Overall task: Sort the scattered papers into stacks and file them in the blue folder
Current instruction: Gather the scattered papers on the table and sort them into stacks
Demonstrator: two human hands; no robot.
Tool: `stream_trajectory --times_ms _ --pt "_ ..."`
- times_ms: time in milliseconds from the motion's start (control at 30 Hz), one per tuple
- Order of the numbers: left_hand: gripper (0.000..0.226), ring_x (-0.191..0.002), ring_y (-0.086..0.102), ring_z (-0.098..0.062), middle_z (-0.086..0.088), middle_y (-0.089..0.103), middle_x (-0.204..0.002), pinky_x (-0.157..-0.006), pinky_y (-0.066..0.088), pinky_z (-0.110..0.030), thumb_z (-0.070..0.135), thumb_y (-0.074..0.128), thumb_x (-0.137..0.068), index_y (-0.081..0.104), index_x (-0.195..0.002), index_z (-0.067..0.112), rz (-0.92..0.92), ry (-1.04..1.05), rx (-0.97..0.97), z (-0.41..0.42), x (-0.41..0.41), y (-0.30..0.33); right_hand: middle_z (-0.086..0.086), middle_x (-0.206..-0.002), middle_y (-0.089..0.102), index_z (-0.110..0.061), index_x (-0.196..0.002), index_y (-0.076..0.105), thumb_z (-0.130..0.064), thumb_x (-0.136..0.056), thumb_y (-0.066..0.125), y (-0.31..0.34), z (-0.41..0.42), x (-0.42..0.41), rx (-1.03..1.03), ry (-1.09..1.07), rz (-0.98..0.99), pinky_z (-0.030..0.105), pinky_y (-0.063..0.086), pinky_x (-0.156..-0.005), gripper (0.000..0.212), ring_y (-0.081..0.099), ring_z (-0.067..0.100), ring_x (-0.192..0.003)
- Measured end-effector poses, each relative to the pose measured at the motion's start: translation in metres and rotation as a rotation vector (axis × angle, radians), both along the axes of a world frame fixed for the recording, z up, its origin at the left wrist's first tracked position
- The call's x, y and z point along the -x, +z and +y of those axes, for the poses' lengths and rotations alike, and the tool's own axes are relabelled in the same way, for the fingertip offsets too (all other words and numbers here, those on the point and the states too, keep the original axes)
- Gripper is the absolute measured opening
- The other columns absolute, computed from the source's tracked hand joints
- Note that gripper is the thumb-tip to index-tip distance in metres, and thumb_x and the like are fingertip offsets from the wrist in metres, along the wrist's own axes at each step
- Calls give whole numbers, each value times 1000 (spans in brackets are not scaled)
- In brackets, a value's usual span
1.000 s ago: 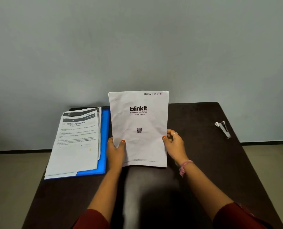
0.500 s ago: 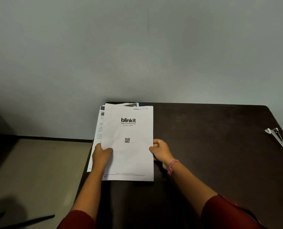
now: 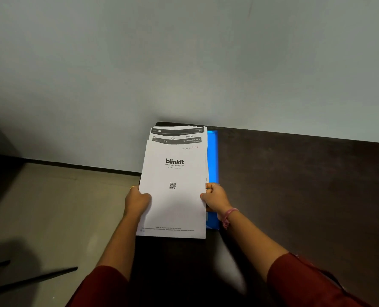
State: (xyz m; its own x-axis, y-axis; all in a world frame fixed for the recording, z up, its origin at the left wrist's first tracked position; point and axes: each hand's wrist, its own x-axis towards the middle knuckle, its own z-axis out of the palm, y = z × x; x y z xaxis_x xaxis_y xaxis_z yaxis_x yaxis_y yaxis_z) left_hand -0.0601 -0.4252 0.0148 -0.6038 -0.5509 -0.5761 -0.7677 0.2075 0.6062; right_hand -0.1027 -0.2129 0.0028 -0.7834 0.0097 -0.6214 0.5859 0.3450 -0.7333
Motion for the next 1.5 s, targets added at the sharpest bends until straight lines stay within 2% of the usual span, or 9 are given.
stream_trajectory --times_ms 300,467,633,733,833,967,1067,1200,1500 --pt "53 -122 40 -34 -14 40 -134 -100 29 -40 29 67 -81 50 -127 9 -120 -53 183 -12 13 -5 7 -99 61 -10 -122 43 -30 -86 66 1 16 10 -290 251 98 28 50 -74 47 61 22 -90" --pt "52 -97 58 -32 -9 59 -112 -95 45 -50 44 56 -52 62 -93 12 -123 -54 69 -24 23 -21 12 -124 53 -3 -125 46 -37 -80 73 -12 26 22 -343 138 137 36 49 -93 63 55 26 -109" --pt "50 -98 58 -34 -9 57 -111 -92 48 -52 47 58 -50 58 -85 12 -87 -1 -24 -28 28 -30 11 -127 54 -4 -131 46 -42 -79 73 -26 19 25 -188 -92 74 40 47 -99 71 55 25 -113" --pt "43 -97 60 -35 -11 63 -104 -90 51 -48 48 62 -49 58 -75 14 -51 53 -102 -29 29 -30 7 -120 58 -4 -124 54 -40 -80 73 -32 17 27 -144 -225 61 41 48 -98 60 58 23 -108" --pt "60 -100 60 -34 -10 64 -107 -93 50 -45 53 66 -46 62 -87 9 -24 107 -172 -28 28 -28 5 -81 59 -3 -82 63 -36 -80 71 -31 14 28 -90 -276 69 38 52 -72 34 56 19 -75" --pt "61 -110 56 -31 -7 56 -118 -100 45 -43 52 70 -72 58 -113 8 14 174 -251 -24 27 -22 -2 -50 31 -19 -49 31 -29 -86 66 -28 10 29 -24 -333 64 27 27 -52 52 28 13 -48" --pt "82 -112 57 -26 -3 57 -128 -99 45 -40 62 68 -63 58 -125 10 50 197 -323 -26 27 -29 -3 -48 32 -20 -47 31 -19 -90 60 -29 6 29 -45 -354 63 26 28 -50 51 28 14 -47" --pt "51 -104 53 -19 -1 57 -121 -87 38 -30 43 62 -88 56 -126 11 94 242 -386 -17 27 -20 2 -75 62 -21 -62 56 -6 -90 53 -29 -1 24 -74 -420 86 32 53 -67 33 56 18 -67" --pt "53 -111 51 -19 -2 56 -129 -91 35 -31 38 61 -90 53 -133 9 137 217 -419 -6 19 -27 7 -97 58 -13 -92 48 -3 -96 45 -24 2 7 5 -509 95 33 54 -77 12 58 20 -84"
